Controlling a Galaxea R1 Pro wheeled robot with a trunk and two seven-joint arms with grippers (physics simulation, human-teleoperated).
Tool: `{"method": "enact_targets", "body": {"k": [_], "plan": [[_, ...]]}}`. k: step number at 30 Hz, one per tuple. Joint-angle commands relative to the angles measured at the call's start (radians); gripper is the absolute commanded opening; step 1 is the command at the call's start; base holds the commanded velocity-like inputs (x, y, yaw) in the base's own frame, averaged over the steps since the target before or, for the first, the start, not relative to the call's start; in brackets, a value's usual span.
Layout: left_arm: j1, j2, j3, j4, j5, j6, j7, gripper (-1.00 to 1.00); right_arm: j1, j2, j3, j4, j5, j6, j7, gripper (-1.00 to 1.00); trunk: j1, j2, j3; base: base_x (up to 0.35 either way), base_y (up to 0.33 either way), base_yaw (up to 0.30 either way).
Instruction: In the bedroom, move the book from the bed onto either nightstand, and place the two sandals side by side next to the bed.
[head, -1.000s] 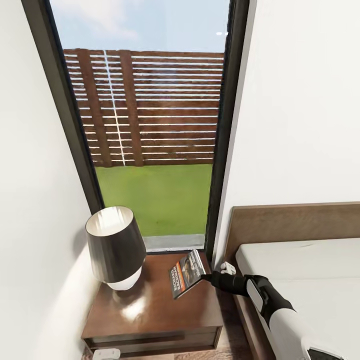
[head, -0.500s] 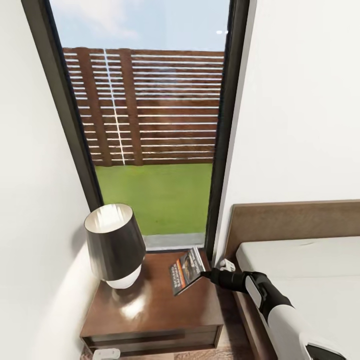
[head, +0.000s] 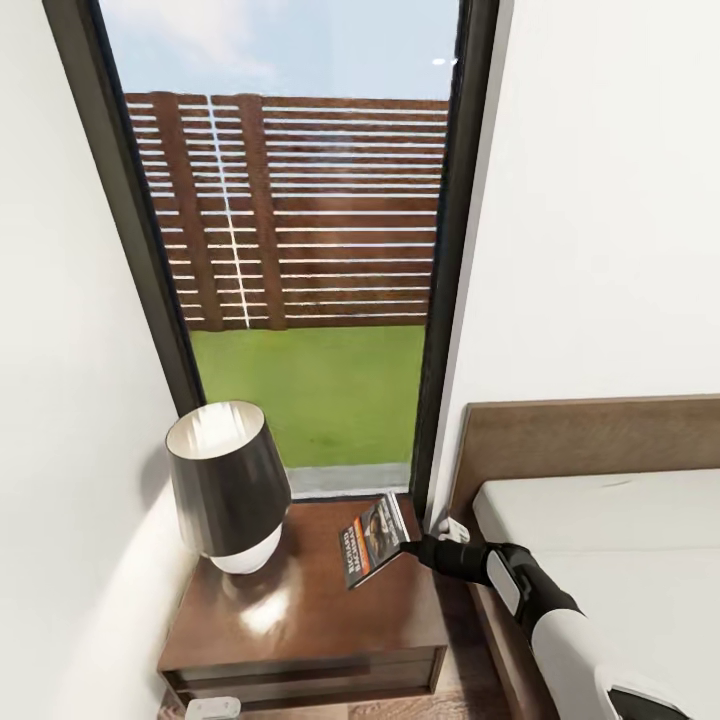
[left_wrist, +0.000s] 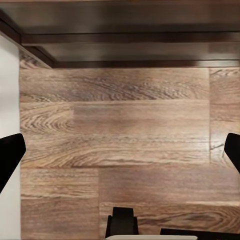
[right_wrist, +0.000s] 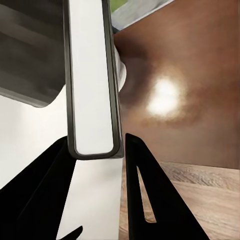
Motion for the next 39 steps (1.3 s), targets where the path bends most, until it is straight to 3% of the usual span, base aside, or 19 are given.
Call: {"method": "enact_targets", "body": {"k": [1, 39], "plan": [[-0.001, 0.000, -0.009, 0.000, 0.008, -0.003, 0.001, 1.00, -0.001, 0.001, -0.005, -0.001, -0.009, 0.009, -0.001, -1.00, 0.004, -0.008, -0.004, 0.000, 0.000, 0.000], [-0.001, 0.000, -0.009, 0.000, 0.008, -0.003, 0.001, 1.00, -0.007, 0.022, -0.004, 0.000, -0.015, 0.011, -0.003, -1.00, 0.150, -0.274, -0.123, 0.000, 0.000, 0.000]]}}
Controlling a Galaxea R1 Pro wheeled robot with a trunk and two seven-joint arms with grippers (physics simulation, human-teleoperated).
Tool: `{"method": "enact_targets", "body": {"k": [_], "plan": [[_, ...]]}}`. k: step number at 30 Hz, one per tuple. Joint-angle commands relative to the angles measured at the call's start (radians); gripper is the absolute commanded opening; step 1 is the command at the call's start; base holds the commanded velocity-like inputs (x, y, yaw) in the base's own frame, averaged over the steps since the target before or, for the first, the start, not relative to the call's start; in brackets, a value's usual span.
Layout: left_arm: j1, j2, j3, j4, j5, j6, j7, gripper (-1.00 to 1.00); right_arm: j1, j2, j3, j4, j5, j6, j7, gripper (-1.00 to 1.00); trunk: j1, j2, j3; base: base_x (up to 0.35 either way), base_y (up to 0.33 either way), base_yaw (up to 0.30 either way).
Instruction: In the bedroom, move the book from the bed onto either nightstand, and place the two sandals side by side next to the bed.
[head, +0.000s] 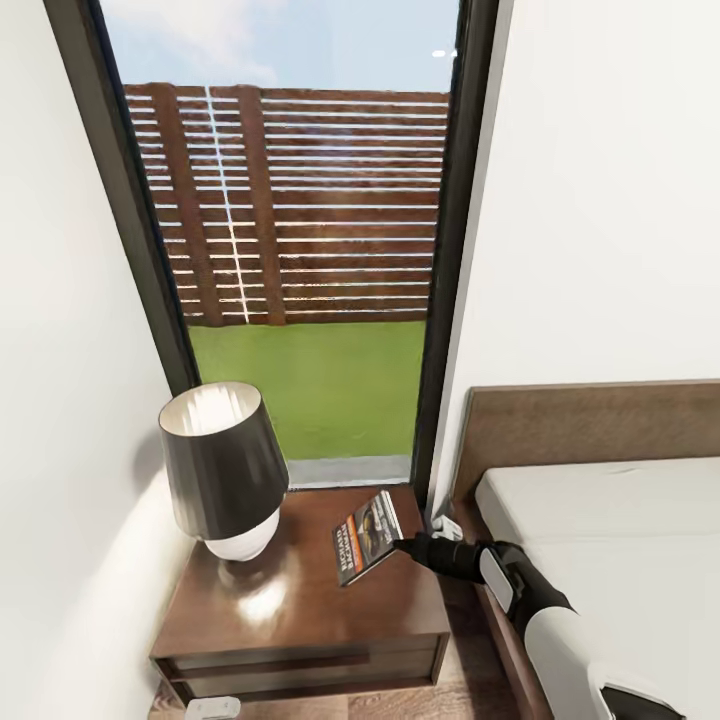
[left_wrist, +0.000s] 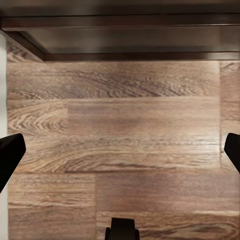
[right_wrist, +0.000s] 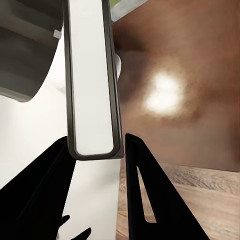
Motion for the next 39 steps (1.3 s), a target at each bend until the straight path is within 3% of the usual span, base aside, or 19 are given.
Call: {"method": "enact_targets", "body": {"k": [1, 20, 39], "plan": [[0.000, 0.000, -0.009, 0.000, 0.008, -0.003, 0.001, 1.00, -0.002, 0.001, -0.006, -0.001, -0.008, 0.009, 0.000, -1.00, 0.004, -0.008, -0.004, 0.000, 0.000, 0.000], [0.000, 0.000, -0.009, 0.000, 0.008, -0.004, 0.001, 1.00, -0.032, 0.007, -0.009, -0.001, -0.008, 0.075, 0.000, -1.00, 0.077, -0.141, -0.064, 0.000, 0.000, 0.000], [0.000, 0.000, -0.009, 0.000, 0.008, -0.004, 0.001, 1.00, -0.035, 0.010, -0.010, -0.001, -0.008, 0.080, 0.000, -1.00, 0.150, -0.274, -0.123, 0.000, 0.000, 0.000]]}}
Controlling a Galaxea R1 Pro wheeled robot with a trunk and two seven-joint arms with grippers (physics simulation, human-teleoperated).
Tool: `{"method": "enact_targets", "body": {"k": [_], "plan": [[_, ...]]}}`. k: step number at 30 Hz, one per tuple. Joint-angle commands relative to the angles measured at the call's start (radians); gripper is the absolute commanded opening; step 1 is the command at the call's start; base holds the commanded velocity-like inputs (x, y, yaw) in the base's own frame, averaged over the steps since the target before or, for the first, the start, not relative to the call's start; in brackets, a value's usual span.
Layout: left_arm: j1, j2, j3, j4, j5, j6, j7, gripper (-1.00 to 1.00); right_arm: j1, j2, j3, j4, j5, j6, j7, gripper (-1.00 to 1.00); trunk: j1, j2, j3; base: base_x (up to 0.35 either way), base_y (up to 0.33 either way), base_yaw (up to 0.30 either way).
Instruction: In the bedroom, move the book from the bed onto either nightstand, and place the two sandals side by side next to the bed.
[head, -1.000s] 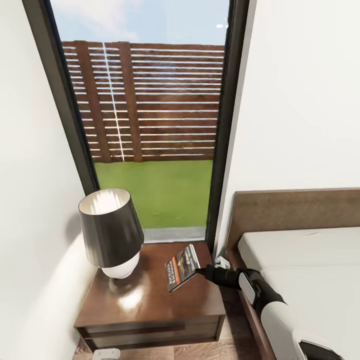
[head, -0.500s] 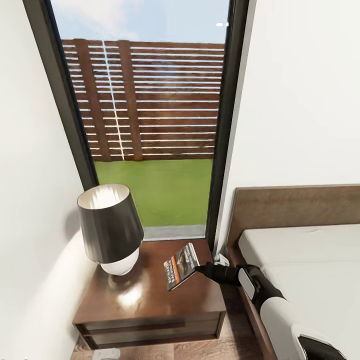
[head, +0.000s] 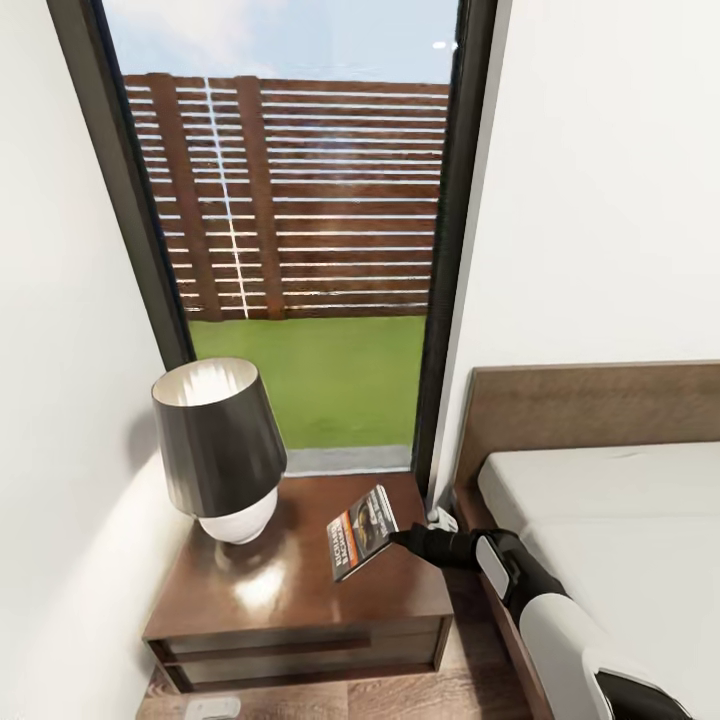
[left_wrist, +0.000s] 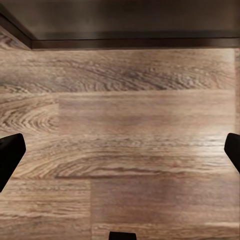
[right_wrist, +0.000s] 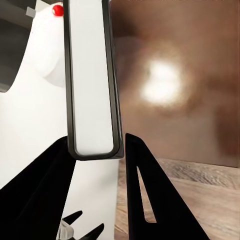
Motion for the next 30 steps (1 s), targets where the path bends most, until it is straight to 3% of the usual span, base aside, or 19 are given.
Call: {"method": "enact_targets", "body": {"k": [1, 30], "plan": [[0.000, 0.000, -0.009, 0.000, 0.008, -0.003, 0.001, 1.00, -0.001, 0.001, -0.005, -0.001, -0.008, 0.009, -0.001, -1.00, 0.004, -0.008, -0.004, 0.000, 0.000, 0.000], [0.000, -0.001, -0.009, 0.000, 0.008, -0.003, 0.001, 1.00, -0.061, -0.007, -0.007, 0.043, -0.008, 0.011, -0.004, -1.00, 0.115, -0.211, -0.095, 0.000, 0.000, 0.000]]}}
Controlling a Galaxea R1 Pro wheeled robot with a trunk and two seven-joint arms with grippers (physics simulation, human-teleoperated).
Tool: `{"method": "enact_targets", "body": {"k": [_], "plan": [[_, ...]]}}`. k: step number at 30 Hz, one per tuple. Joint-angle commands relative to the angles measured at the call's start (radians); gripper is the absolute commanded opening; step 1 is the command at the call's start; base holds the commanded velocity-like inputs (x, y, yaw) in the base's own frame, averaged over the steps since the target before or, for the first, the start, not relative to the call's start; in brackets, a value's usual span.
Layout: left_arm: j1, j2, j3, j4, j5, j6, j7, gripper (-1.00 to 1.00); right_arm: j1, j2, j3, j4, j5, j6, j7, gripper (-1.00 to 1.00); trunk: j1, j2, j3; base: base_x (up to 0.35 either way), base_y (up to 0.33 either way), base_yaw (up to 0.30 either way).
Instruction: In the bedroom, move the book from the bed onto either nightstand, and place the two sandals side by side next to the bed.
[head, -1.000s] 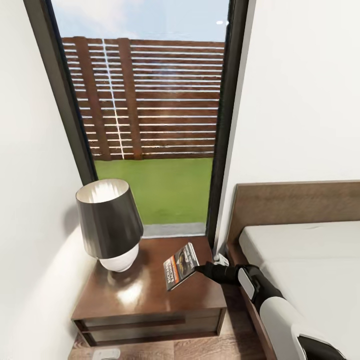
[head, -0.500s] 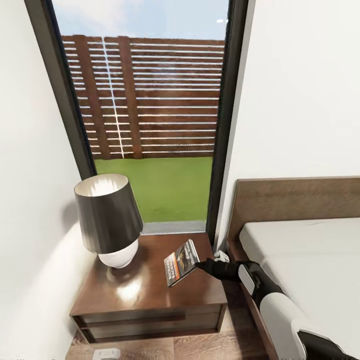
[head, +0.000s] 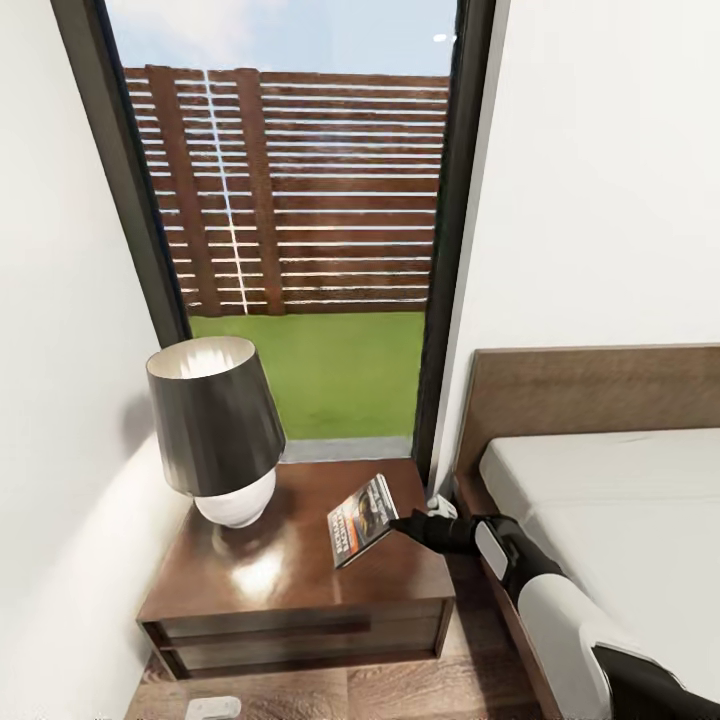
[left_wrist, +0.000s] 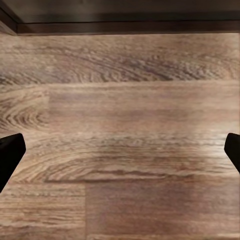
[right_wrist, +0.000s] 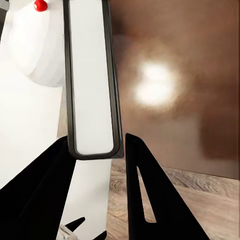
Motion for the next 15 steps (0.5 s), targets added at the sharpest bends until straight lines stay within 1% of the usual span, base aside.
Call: {"method": "enact_targets", "body": {"k": [1, 9, 15], "plan": [[0.000, 0.000, -0.009, 0.000, 0.008, -0.003, 0.001, 1.00, -0.002, 0.001, -0.004, 0.000, -0.010, 0.010, -0.005, -1.00, 0.004, -0.008, -0.004, 0.000, 0.000, 0.000], [0.000, 0.000, -0.009, 0.000, 0.008, -0.003, 0.001, 1.00, -0.005, 0.002, -0.005, 0.003, -0.010, 0.008, -0.028, -1.00, 0.034, -0.064, -0.029, 0.000, 0.000, 0.000], [0.000, 0.000, -0.009, 0.000, 0.008, -0.003, 0.001, 1.00, -0.007, 0.001, -0.005, 0.003, -0.011, 0.008, -0.032, -1.00, 0.034, -0.064, -0.029, 0.000, 0.000, 0.000]]}}
